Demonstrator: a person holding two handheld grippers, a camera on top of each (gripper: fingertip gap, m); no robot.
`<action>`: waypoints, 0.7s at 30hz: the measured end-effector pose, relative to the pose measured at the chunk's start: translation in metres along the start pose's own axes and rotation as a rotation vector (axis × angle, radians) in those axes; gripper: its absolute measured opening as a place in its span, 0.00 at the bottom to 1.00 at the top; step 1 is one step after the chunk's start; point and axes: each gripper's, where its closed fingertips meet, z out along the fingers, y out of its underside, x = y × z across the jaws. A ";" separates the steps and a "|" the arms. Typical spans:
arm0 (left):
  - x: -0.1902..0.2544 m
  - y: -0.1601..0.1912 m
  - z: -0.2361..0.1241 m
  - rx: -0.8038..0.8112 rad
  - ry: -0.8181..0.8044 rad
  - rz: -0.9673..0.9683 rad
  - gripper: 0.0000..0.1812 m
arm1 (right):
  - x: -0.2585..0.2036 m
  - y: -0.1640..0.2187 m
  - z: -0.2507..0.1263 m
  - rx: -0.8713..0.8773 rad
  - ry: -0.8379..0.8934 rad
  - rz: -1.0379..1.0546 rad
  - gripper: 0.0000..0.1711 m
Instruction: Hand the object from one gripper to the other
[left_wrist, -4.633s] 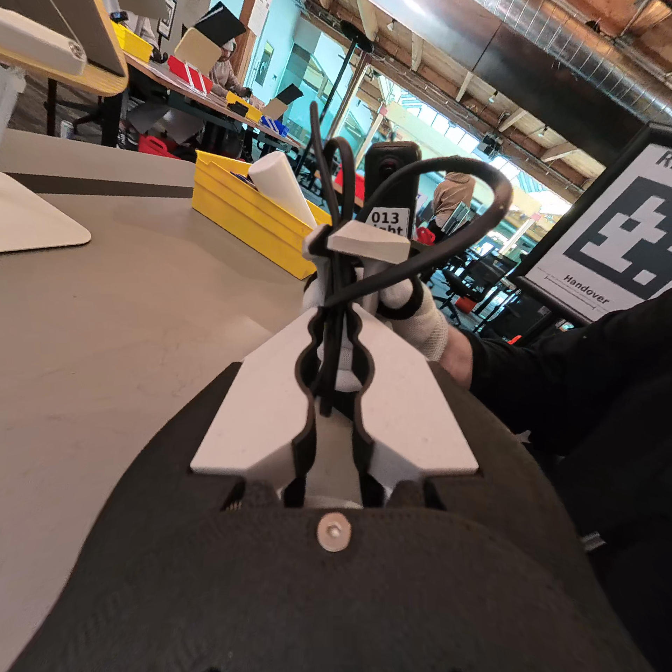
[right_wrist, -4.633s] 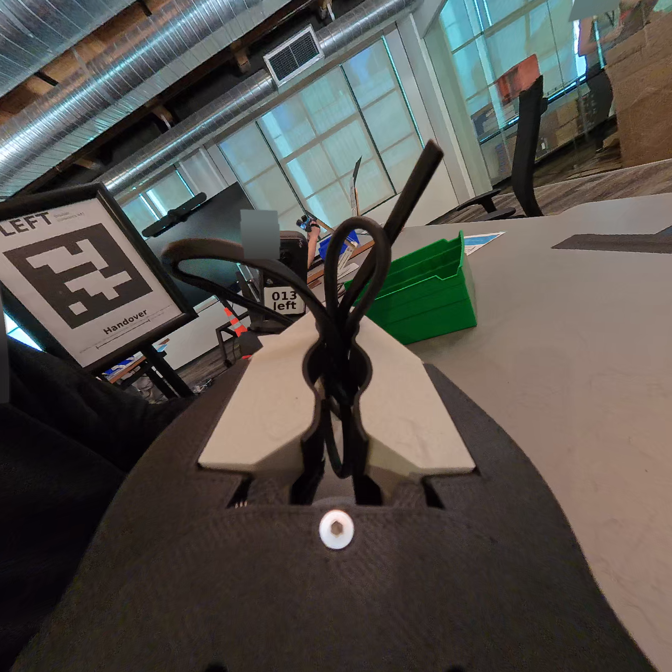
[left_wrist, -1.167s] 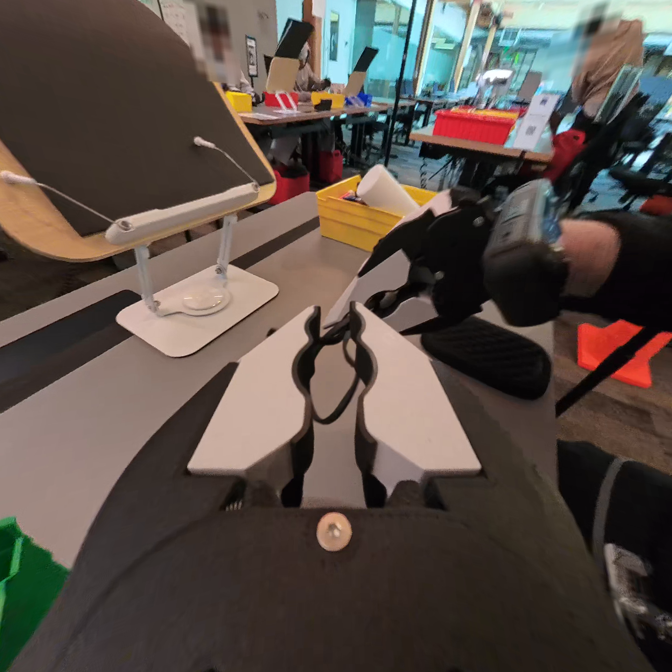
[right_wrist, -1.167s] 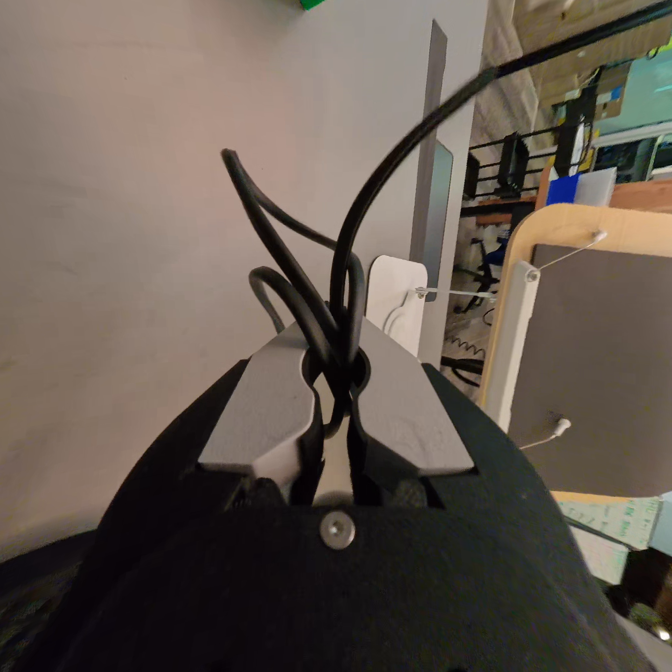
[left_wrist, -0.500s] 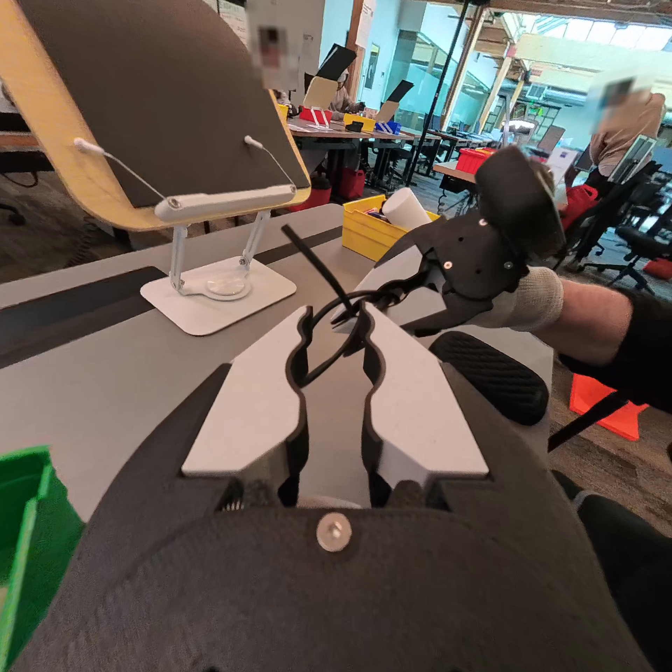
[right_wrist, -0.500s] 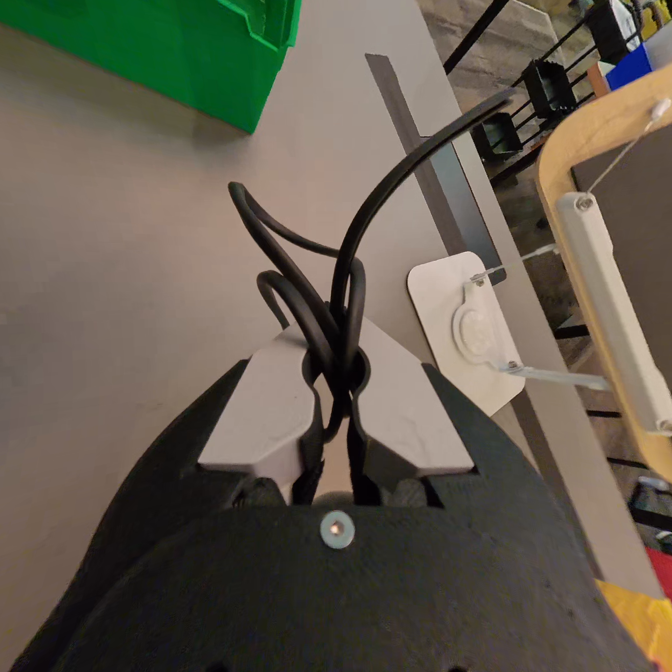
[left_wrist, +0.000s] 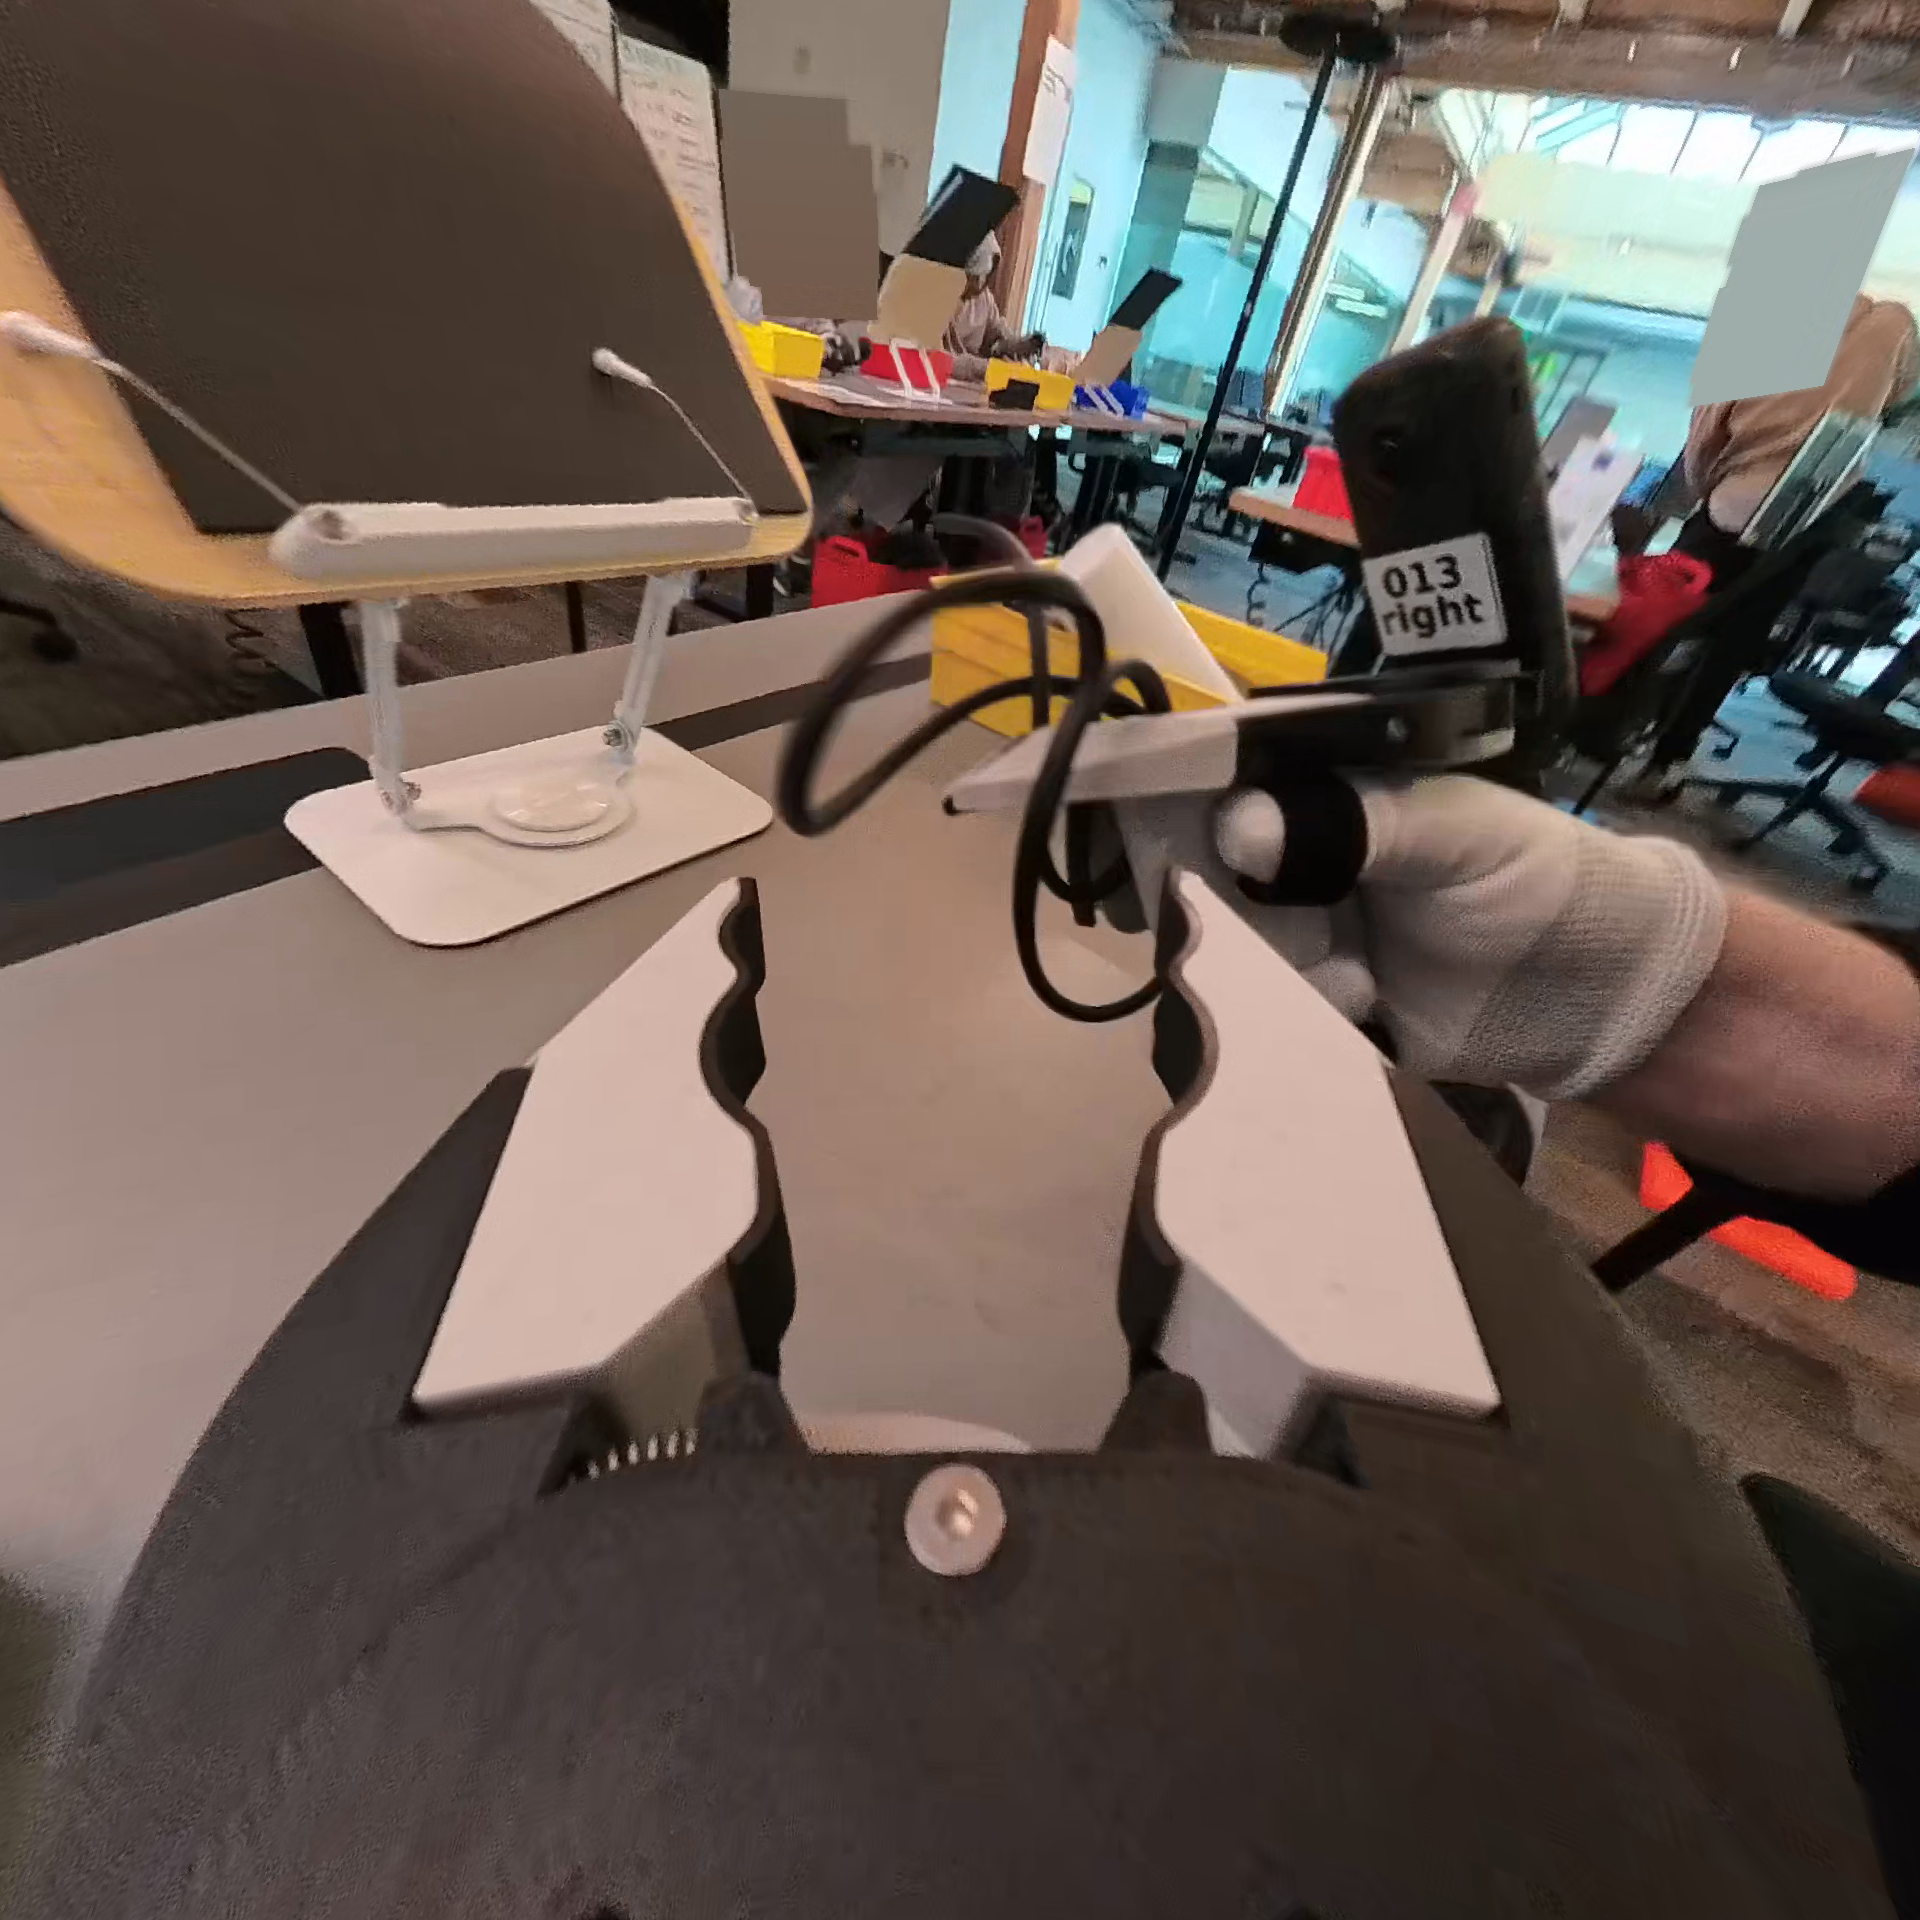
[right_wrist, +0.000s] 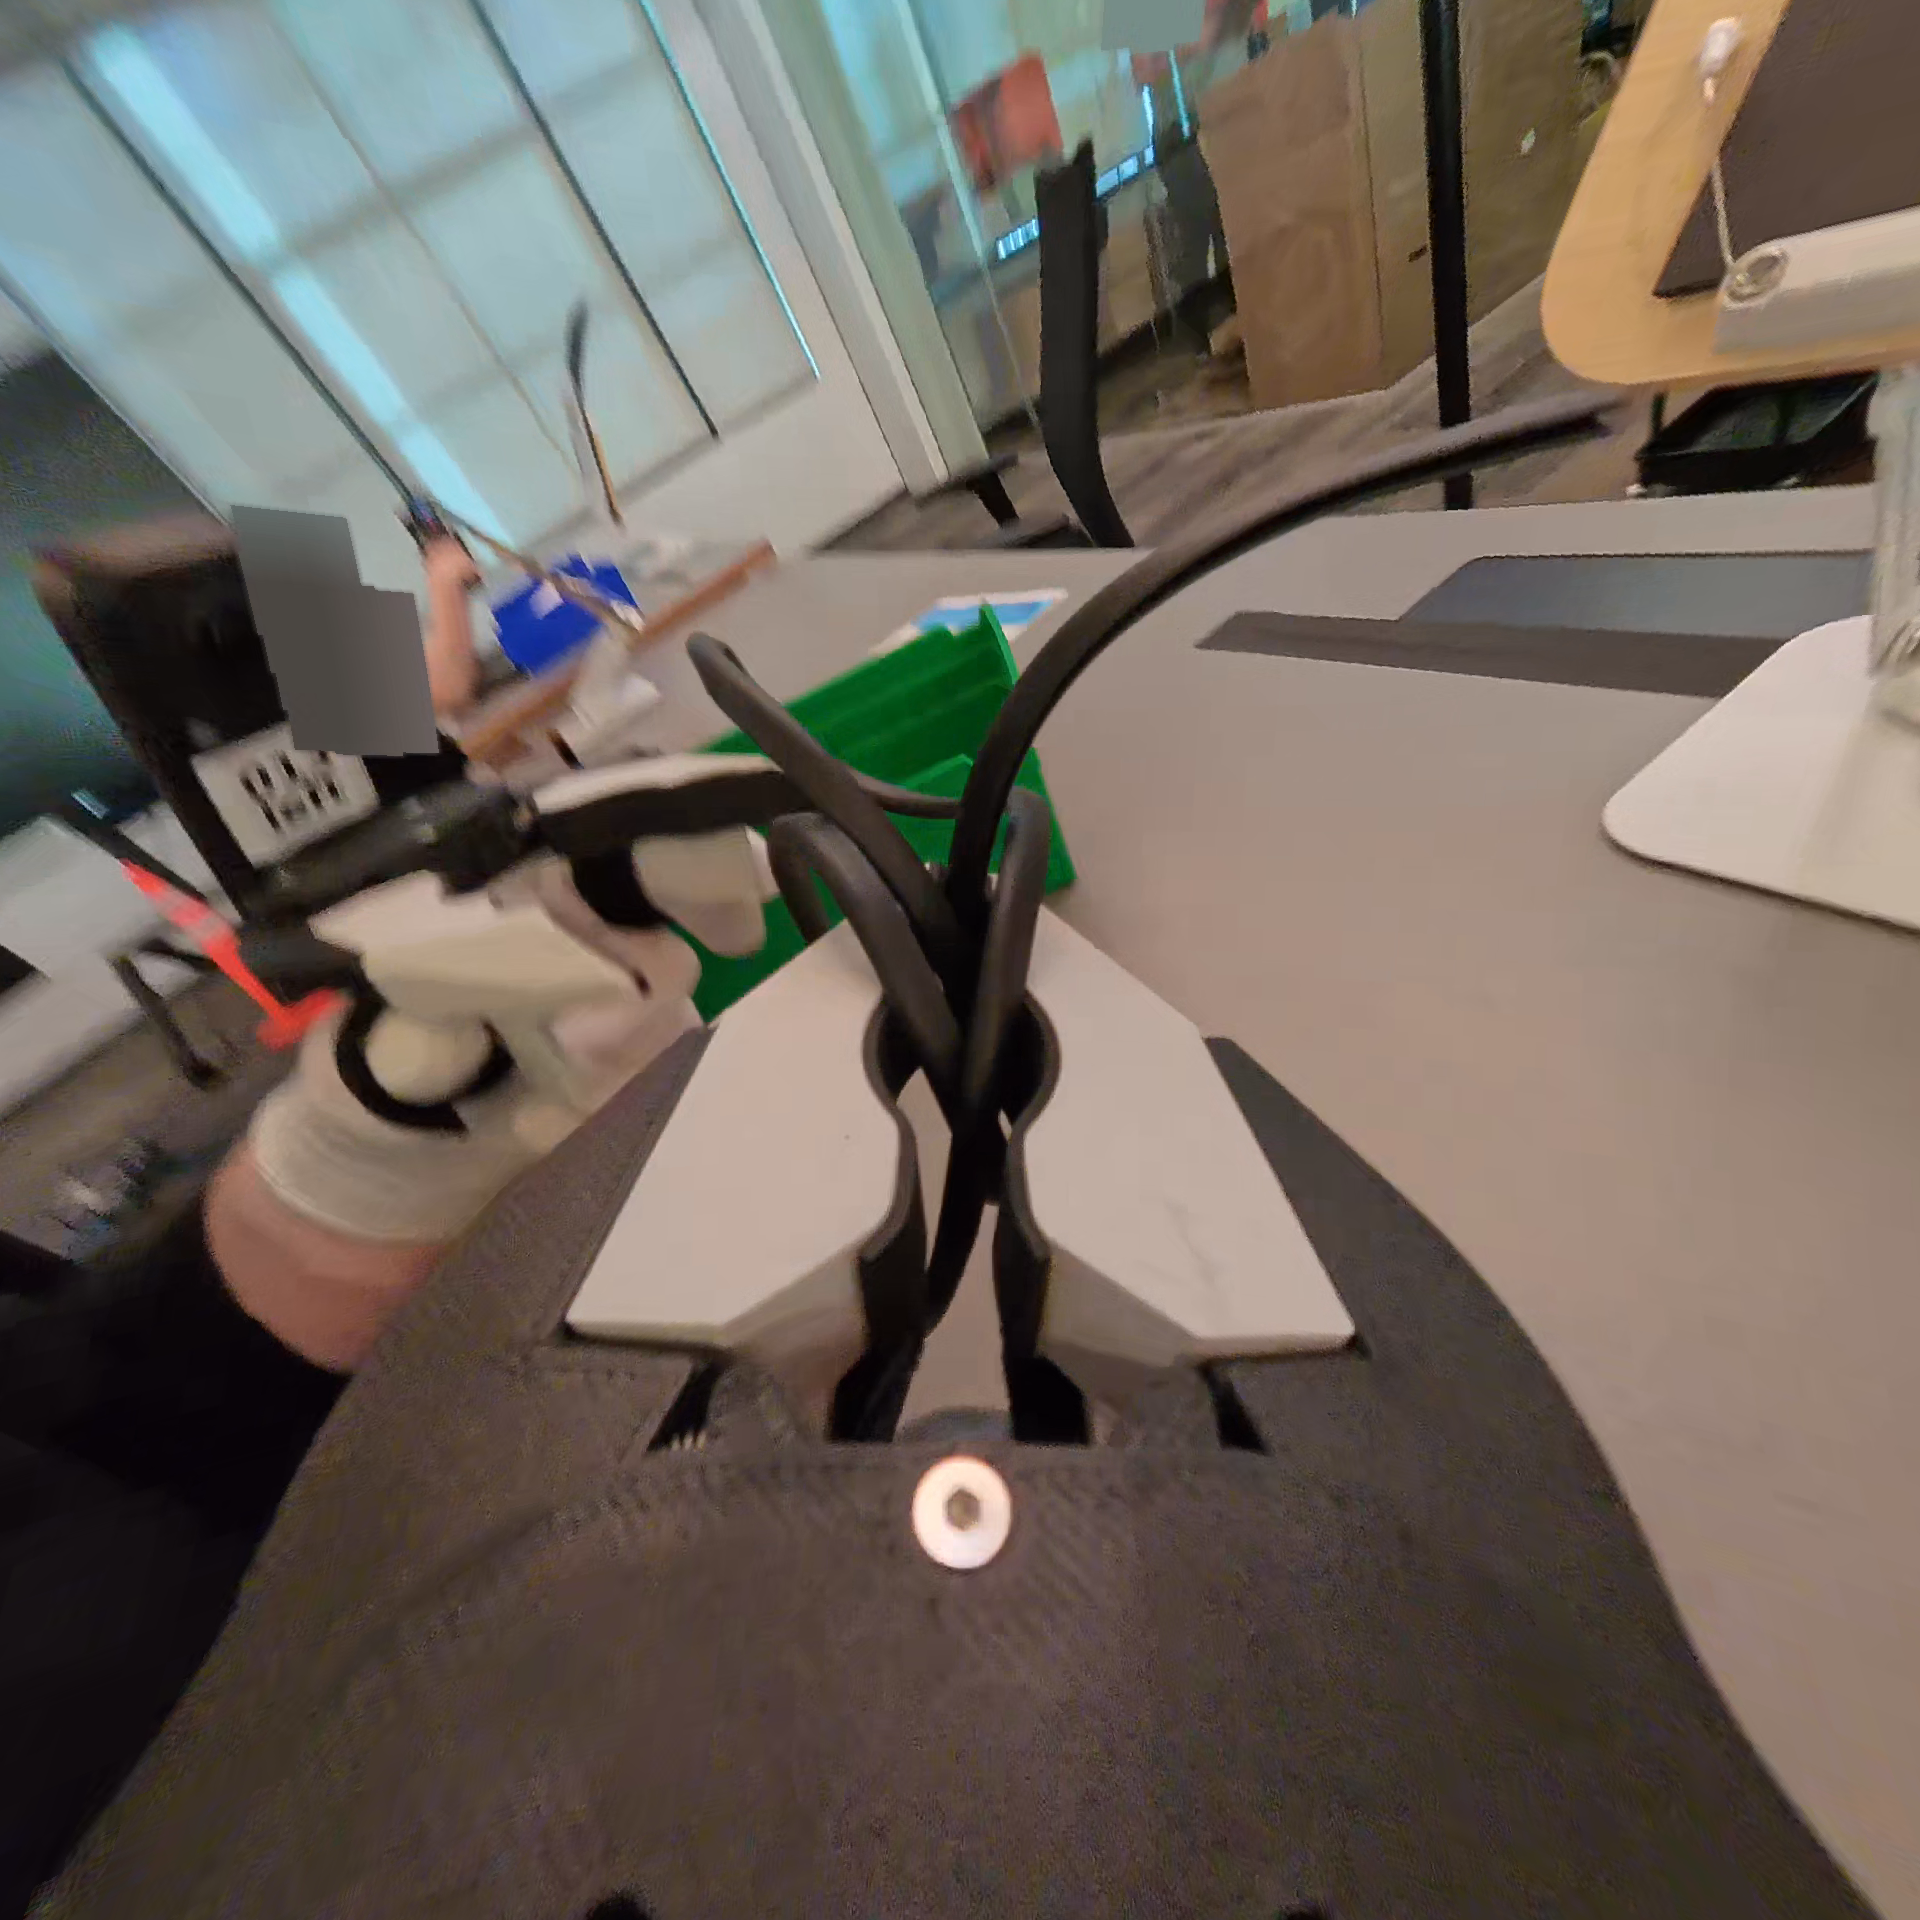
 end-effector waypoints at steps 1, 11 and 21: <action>0.006 0.003 0.006 -0.013 -0.006 0.034 0.41 | 0.000 -0.003 -0.002 0.038 -0.021 0.060 0.00; 0.027 0.032 0.041 -0.072 -0.205 0.432 0.42 | 0.008 -0.003 -0.011 0.187 -0.146 0.381 0.01; 0.029 0.034 0.049 -0.056 -0.235 0.632 0.32 | 0.002 -0.004 -0.014 0.203 -0.246 0.484 0.01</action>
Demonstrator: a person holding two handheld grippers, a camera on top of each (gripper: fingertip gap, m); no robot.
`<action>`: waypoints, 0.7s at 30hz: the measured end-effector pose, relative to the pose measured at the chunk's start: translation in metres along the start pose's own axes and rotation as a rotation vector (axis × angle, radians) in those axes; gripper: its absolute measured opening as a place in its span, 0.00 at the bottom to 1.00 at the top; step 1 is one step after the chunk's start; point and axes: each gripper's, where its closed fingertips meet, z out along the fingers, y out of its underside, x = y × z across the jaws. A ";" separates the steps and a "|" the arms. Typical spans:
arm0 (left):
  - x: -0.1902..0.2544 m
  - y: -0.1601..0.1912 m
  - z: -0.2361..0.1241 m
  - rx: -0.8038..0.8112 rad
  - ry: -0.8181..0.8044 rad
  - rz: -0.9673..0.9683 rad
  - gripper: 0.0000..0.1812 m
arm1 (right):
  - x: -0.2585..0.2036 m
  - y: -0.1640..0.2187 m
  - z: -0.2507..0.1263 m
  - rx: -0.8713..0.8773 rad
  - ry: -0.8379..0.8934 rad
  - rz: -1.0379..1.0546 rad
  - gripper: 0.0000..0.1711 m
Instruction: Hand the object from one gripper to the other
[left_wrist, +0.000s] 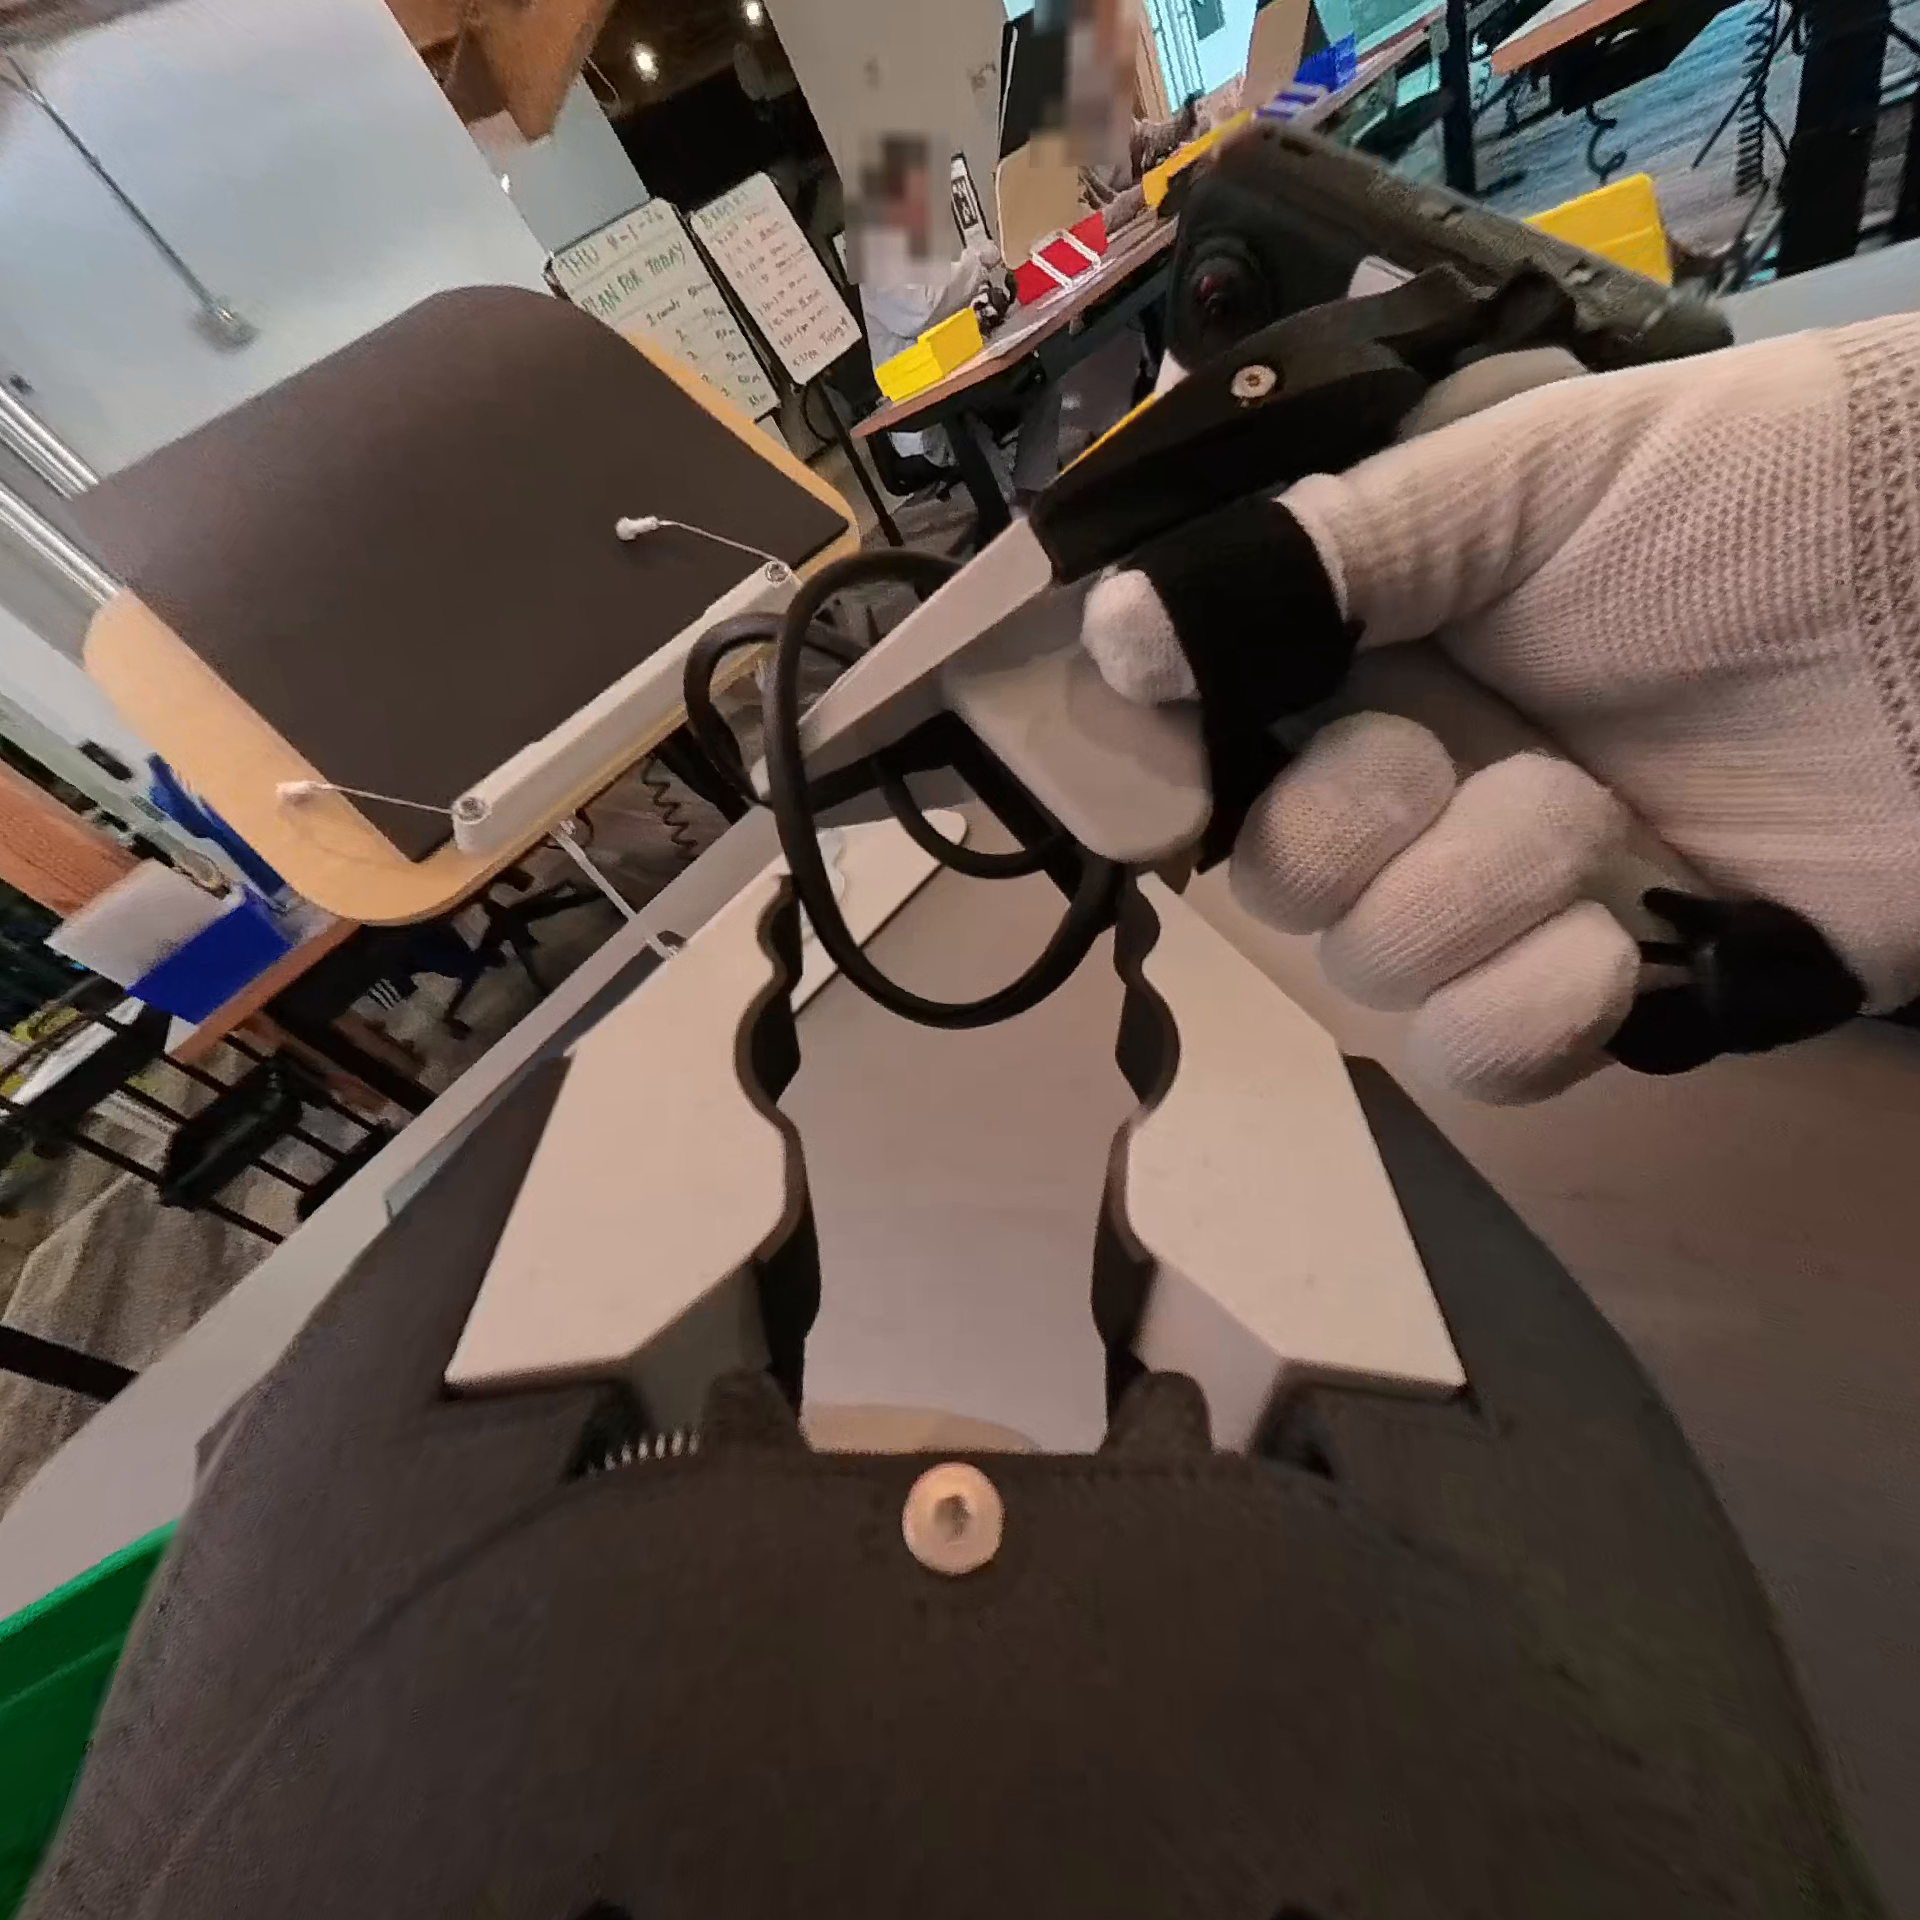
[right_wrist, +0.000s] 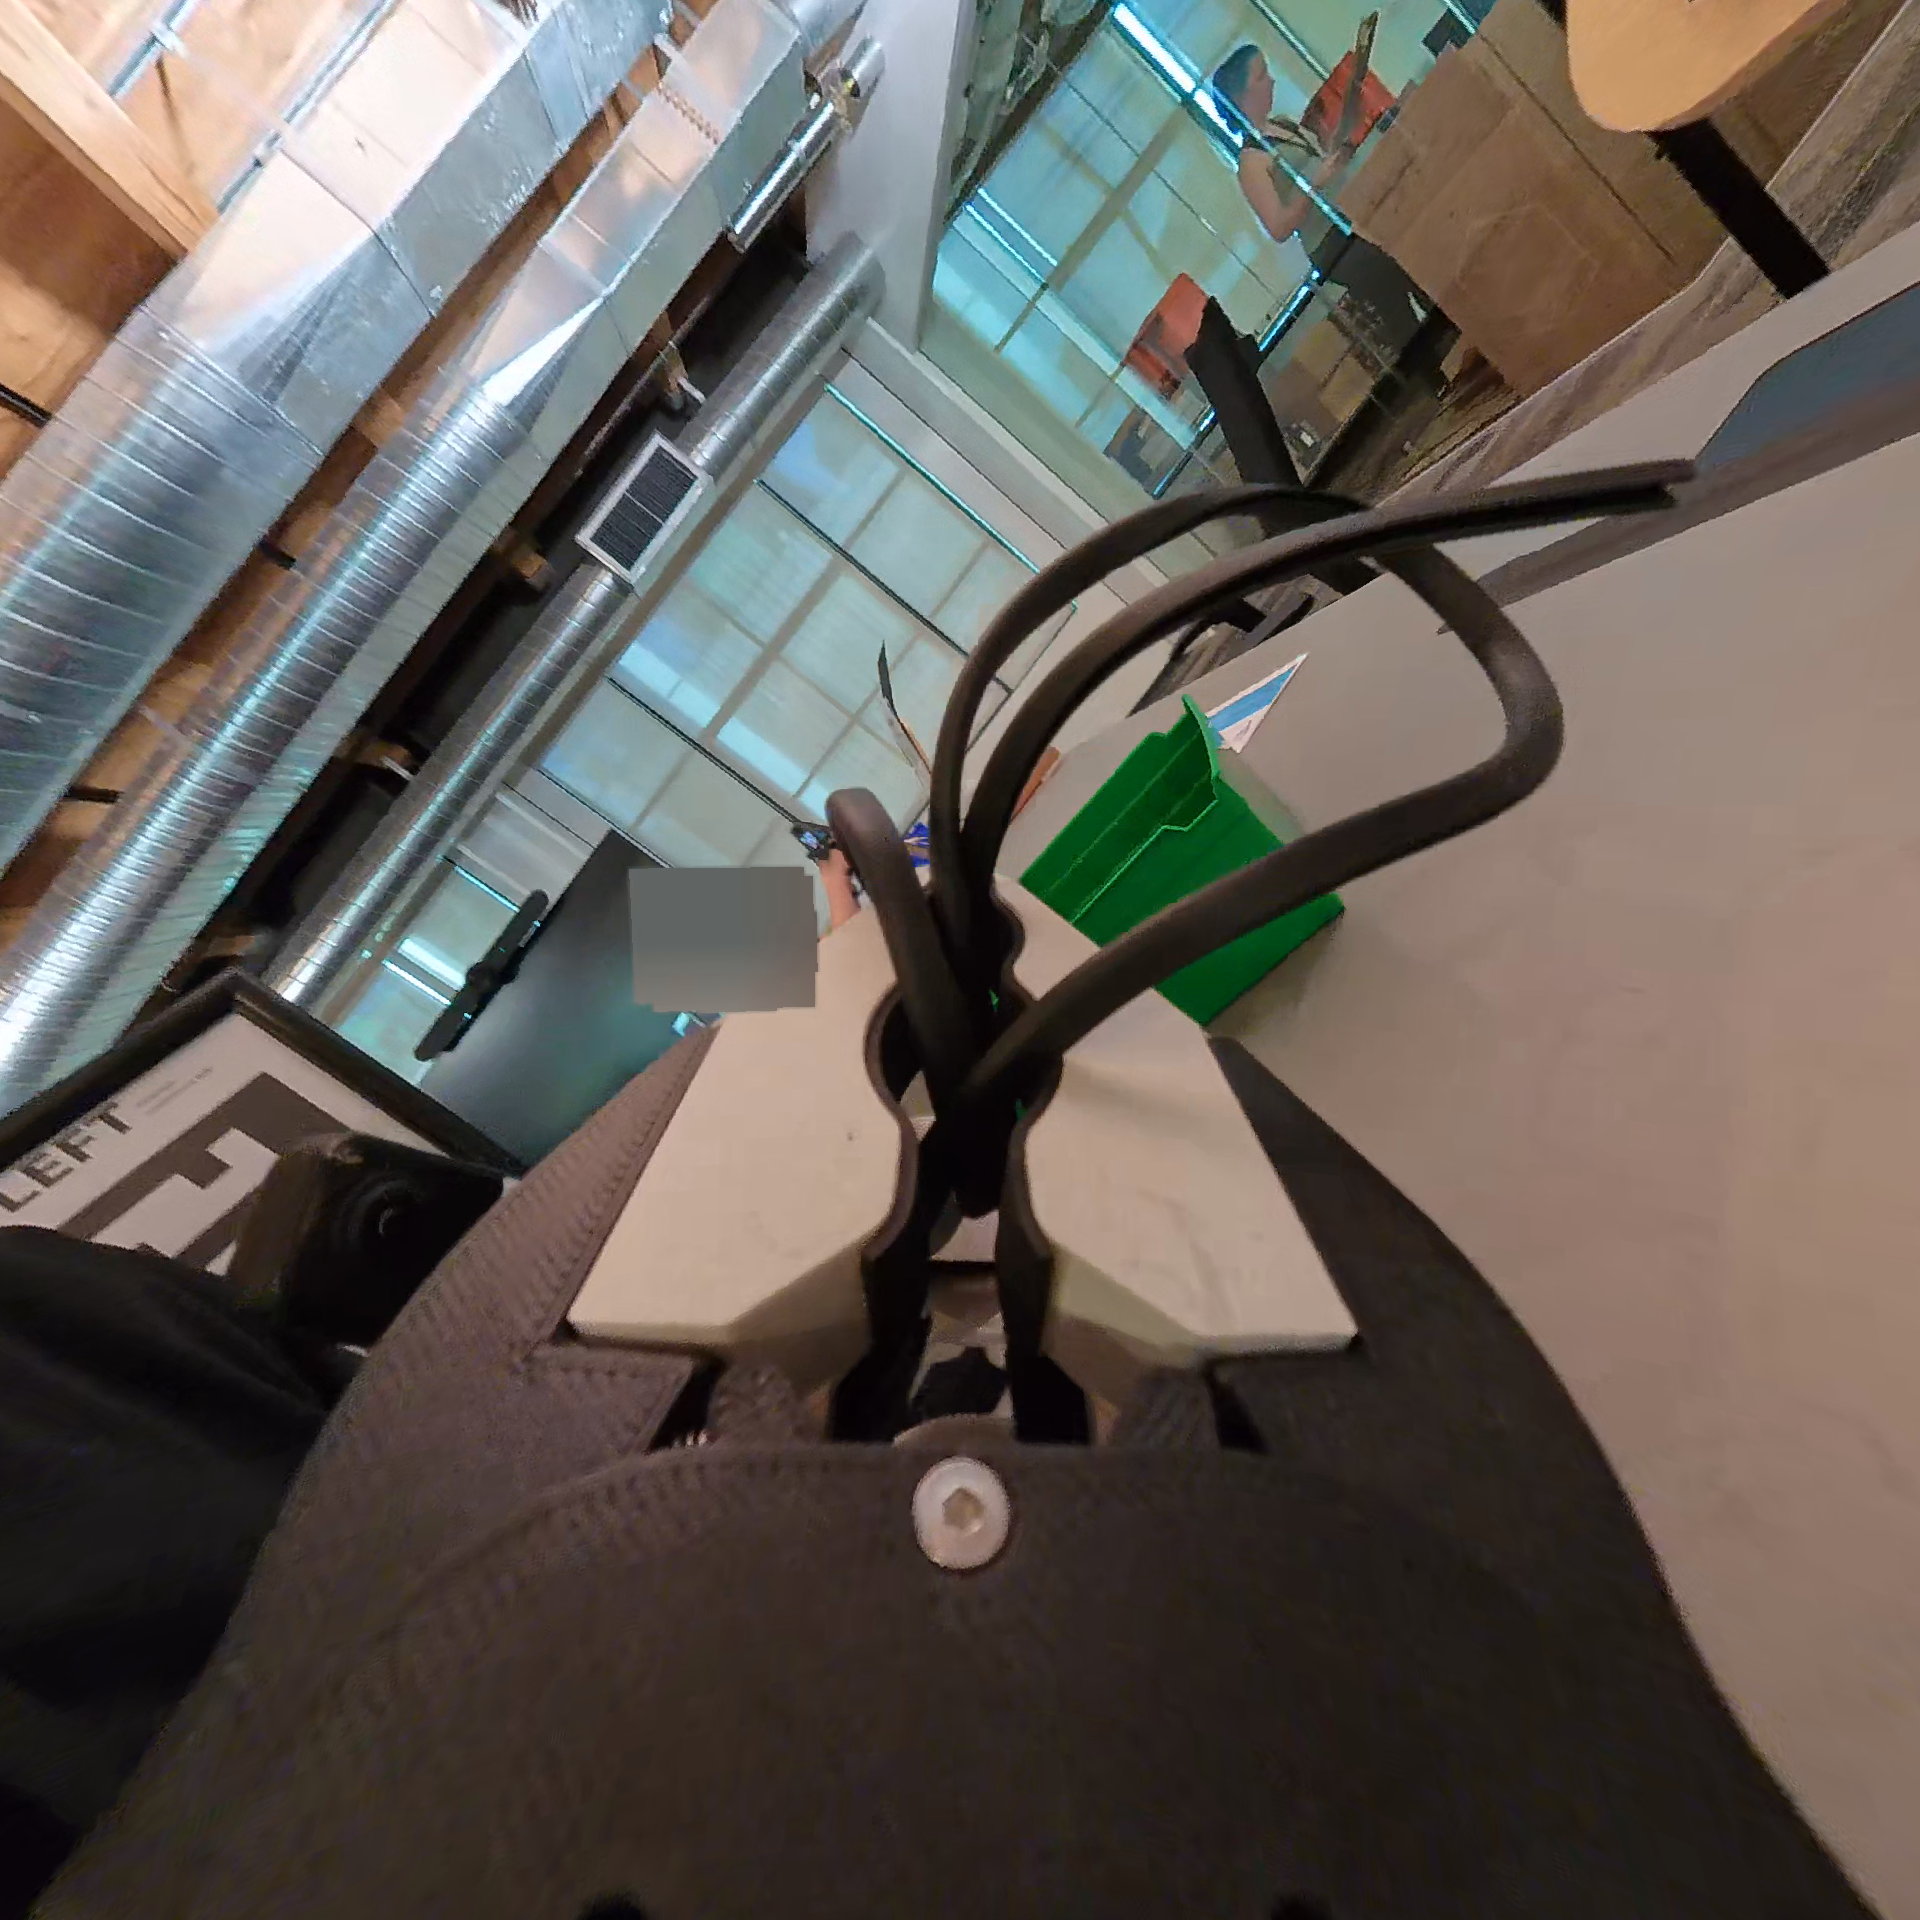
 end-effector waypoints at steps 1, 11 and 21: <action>0.002 0.000 0.000 0.002 0.002 0.030 0.31 | 0.002 0.000 -0.001 0.004 -0.002 0.018 0.00; 0.016 -0.002 0.001 0.048 0.012 0.099 0.11 | 0.001 0.004 -0.007 0.013 -0.039 0.070 0.00; 0.021 -0.002 0.000 0.068 0.041 0.015 0.03 | 0.000 0.008 -0.008 0.023 -0.049 0.099 0.00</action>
